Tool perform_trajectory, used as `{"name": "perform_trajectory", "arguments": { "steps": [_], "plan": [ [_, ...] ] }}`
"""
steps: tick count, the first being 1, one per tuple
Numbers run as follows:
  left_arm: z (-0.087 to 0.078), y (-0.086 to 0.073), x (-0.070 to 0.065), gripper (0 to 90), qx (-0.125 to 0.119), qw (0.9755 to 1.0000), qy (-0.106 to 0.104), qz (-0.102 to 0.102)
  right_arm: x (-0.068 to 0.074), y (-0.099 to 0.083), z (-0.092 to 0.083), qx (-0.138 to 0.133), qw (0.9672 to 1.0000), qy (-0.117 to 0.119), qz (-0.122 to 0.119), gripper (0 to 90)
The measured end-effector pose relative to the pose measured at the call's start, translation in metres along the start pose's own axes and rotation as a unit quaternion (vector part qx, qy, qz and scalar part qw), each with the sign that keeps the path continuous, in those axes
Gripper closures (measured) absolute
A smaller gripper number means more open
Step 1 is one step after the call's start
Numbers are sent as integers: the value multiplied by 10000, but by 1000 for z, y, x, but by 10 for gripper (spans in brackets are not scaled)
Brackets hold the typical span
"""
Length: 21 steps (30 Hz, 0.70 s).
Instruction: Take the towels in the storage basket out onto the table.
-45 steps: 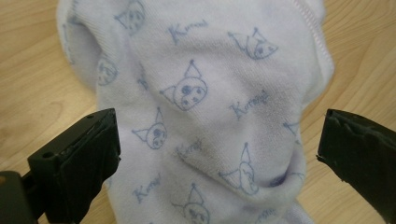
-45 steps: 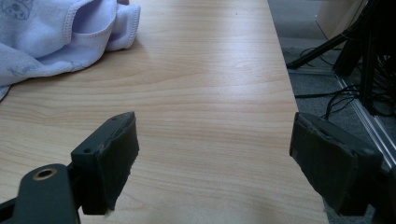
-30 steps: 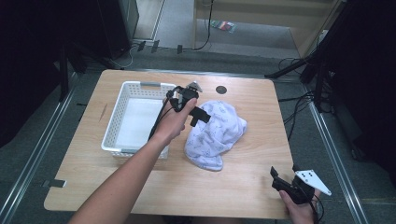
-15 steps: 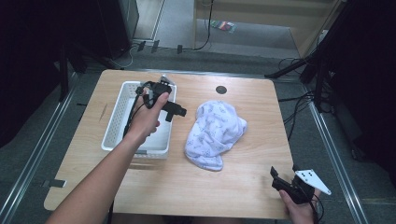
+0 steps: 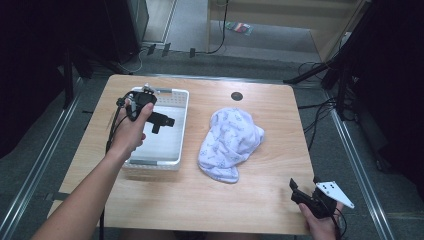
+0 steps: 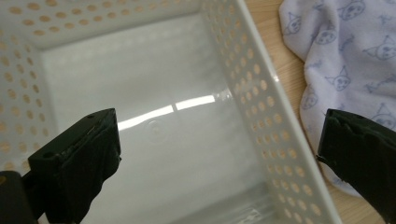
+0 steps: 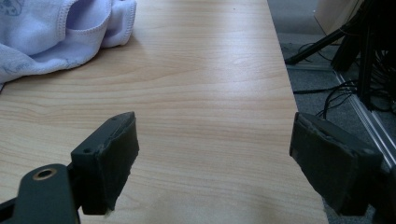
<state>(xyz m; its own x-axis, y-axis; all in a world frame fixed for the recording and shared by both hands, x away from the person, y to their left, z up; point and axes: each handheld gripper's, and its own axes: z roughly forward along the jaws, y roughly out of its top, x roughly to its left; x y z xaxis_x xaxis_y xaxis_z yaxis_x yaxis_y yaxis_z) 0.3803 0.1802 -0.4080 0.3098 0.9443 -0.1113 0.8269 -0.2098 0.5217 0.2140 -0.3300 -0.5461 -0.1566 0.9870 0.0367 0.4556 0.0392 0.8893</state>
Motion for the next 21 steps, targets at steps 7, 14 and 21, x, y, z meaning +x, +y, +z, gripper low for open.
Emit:
{"name": "perform_trajectory", "arguments": {
  "steps": [7, 14, 21],
  "plan": [
    [-11, -16, 15, 0, -138, 9998, 115, -13, 0, 0, 0, 15, 10000, -10, 24, 158],
    [-18, -37, 37, 0, -341, 9990, 155, -243, 0, 0, 0, 15, 10000, -11, 28, 158],
    [-25, -57, 51, 0, -459, 9982, 253, -283, 0, 0, 0, 14, 10000, -11, 32, 158]
  ]
}}
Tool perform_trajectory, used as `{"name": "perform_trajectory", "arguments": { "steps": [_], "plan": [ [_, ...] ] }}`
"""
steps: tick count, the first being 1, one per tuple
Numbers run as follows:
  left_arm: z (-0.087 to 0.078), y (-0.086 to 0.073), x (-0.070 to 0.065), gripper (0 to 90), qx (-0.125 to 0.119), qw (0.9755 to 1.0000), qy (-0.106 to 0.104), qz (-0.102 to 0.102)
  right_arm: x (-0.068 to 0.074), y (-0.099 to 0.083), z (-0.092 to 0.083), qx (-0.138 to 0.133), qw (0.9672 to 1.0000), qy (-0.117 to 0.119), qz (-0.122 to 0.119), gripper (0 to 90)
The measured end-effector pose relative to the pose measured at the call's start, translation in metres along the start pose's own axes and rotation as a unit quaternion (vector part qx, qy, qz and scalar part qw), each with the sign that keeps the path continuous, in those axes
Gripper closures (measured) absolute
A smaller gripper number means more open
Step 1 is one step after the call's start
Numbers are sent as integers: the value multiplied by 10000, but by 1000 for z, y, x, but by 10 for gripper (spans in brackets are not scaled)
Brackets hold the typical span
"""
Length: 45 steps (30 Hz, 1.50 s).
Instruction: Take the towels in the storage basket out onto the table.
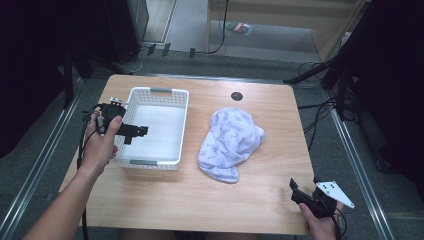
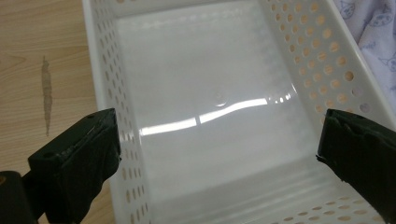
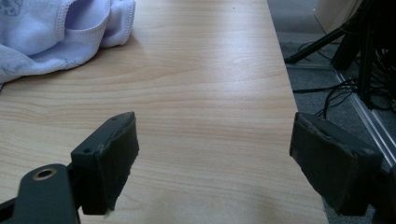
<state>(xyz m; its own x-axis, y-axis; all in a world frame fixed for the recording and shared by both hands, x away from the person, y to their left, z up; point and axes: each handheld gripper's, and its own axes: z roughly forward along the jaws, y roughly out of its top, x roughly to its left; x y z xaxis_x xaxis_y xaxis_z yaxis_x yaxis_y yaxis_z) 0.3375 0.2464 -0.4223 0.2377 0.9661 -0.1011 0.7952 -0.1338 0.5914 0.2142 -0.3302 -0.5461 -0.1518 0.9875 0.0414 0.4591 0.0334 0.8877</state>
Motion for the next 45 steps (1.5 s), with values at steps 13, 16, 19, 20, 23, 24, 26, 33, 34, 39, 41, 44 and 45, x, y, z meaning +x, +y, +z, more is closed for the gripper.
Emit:
{"name": "perform_trajectory", "arguments": {
  "steps": [13, 16, 19, 20, 23, 24, 26, 33, 34, 39, 41, 44, 45],
  "plan": [
    [-17, -39, 24, 0, -308, 9994, 70, -124, 0, 0, 0, -4, 10000, 1, 13, 158],
    [-19, -51, 30, 0, -461, 9988, 60, -163, 0, 0, 0, -1, 10000, 2, 11, 158],
    [-23, -63, 37, 0, -639, 9977, 41, -232, 0, 0, 0, -1, 10000, -4, 15, 159],
    [-24, -68, 39, 0, -691, 9973, 45, -246, 0, 0, 0, -1, 10000, -6, 14, 159],
    [-25, -81, 46, 0, -828, 9960, 71, -315, 0, 0, 0, 3, 10000, -9, 14, 159],
    [-26, -85, 48, 0, -874, 9956, 86, -337, 0, 0, 0, 2, 10000, -10, 12, 158],
    [-26, -92, 53, 0, -956, 9945, 110, -405, 0, 0, 0, 8, 10000, -13, 15, 158],
    [-28, -115, 70, 0, -1158, 9913, 192, -592, 0, 0, 0, 9, 10000, -18, 21, 158],
    [-28, -118, 72, 0, -1167, 9911, 189, -613, -1, 0, 0, 12, 10000, -19, 17, 158],
    [-26, -131, 79, 0, -1308, 9887, 235, -688, -1, 0, 0, 17, 10000, -20, 18, 159],
    [-24, -136, 81, 0, -1352, 9882, 285, -667, -1, 0, 0, 17, 10000, -20, 22, 158],
    [-22, -142, 84, 0, -1400, 9873, 301, -681, -1, 0, 1, 19, 10000, -24, 22, 159],
    [-21, -145, 85, 0, -1448, 9864, 325, -704, -1, 0, 1, 20, 10000, -26, 22, 159]
  ]
}}
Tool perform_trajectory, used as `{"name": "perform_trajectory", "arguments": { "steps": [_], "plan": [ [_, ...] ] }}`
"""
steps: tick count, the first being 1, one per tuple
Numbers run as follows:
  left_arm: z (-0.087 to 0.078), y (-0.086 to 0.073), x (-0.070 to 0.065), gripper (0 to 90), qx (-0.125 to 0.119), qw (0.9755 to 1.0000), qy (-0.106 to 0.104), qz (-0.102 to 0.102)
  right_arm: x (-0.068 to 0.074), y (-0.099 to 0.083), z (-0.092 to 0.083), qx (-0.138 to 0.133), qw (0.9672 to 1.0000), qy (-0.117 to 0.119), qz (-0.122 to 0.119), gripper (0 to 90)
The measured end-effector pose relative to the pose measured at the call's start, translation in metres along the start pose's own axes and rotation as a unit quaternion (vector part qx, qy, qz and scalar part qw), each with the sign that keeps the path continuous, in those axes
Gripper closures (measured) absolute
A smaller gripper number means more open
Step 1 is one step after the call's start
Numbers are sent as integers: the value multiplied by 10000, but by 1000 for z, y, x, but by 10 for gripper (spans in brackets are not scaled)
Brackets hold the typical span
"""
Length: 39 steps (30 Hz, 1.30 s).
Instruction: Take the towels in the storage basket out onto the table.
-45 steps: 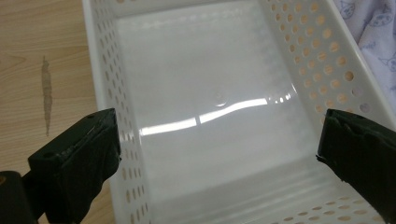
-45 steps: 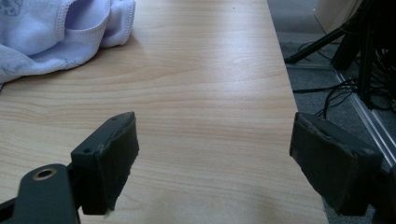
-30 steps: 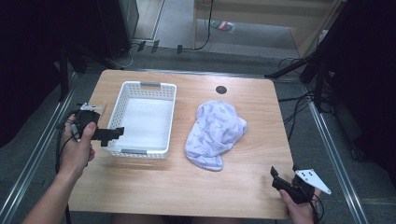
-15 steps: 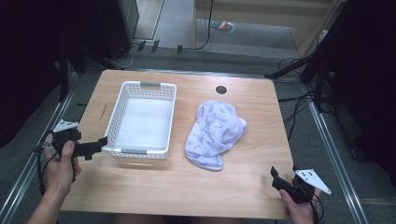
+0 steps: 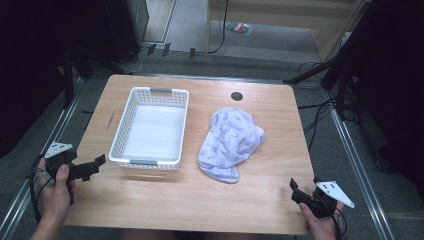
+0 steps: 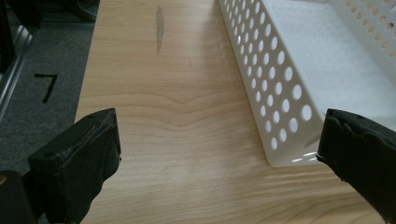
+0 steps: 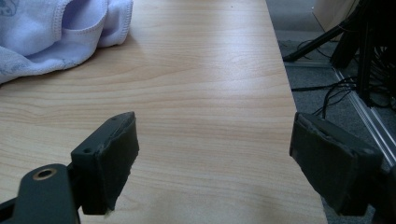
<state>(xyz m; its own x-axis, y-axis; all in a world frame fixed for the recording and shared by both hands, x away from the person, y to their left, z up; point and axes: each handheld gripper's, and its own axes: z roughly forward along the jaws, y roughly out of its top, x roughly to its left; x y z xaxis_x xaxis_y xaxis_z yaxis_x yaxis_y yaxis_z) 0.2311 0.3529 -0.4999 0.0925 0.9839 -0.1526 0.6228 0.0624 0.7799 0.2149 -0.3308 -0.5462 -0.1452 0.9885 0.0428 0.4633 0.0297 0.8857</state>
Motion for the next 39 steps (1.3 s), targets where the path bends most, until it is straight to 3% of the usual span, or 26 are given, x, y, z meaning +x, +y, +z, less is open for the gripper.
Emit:
{"name": "perform_trajectory", "arguments": {
  "steps": [6, 12, 17, 25, 34, 39],
  "plan": [
    [3, -17, 10, 0, -122, 9999, 65, -76, 0, 0, 0, -1, 10000, 3, -9, 159],
    [4, -34, 18, 0, -329, 9994, 68, -9, 0, 0, 0, 7, 10000, -3, -3, 158],
    [8, -44, 22, 0, -366, 9993, 116, -6, 0, 0, 0, 22, 10000, -12, 12, 159],
    [11, -50, 20, 0, -483, 9987, 168, -79, 0, 0, 0, 4, 10000, 12, -19, 159],
    [18, -51, 10, 1, -354, 9982, 369, 315, 0, 0, 0, -3, 10000, 50, -33, 158],
    [19, -51, 11, 1, -378, 9983, 352, 260, 0, 0, 0, -1, 10000, 55, -30, 158]
  ]
}}
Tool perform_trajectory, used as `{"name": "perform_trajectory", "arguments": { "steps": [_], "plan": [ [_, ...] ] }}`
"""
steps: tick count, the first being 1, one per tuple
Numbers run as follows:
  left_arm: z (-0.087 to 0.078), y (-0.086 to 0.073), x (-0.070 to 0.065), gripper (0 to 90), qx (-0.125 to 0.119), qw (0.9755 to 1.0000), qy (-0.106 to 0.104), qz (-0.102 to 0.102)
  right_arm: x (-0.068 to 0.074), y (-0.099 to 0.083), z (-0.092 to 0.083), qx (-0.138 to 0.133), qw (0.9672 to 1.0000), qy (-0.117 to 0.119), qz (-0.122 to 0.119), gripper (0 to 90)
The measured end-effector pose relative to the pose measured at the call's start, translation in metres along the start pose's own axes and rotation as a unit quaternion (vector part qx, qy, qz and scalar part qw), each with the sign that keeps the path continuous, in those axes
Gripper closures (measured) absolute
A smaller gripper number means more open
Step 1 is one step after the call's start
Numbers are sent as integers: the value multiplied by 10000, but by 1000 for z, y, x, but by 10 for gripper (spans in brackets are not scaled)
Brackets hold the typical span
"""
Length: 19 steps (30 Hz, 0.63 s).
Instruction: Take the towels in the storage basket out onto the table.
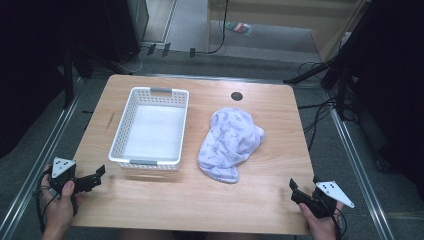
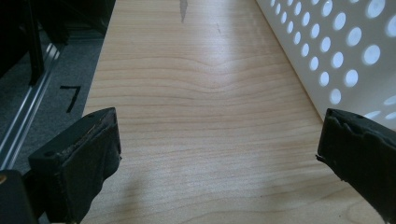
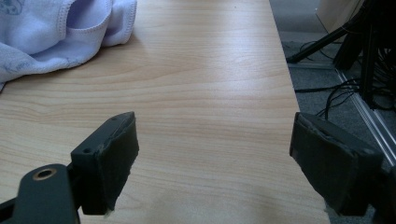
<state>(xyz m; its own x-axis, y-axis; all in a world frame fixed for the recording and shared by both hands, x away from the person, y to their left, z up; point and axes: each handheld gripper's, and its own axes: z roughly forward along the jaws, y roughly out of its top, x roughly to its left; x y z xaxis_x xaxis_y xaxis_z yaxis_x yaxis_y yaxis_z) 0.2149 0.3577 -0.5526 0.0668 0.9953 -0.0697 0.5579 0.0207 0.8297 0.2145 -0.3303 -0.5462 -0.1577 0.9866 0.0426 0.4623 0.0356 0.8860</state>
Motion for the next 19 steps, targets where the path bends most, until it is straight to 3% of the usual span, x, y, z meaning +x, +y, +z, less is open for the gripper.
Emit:
{"name": "perform_trajectory", "arguments": {
  "steps": [19],
  "plan": [
    [3, 1, -1, 5, 176, 9998, 22, 59, 0, 0, 0, -1, 10000, 15, 10, 157]
  ]
}}
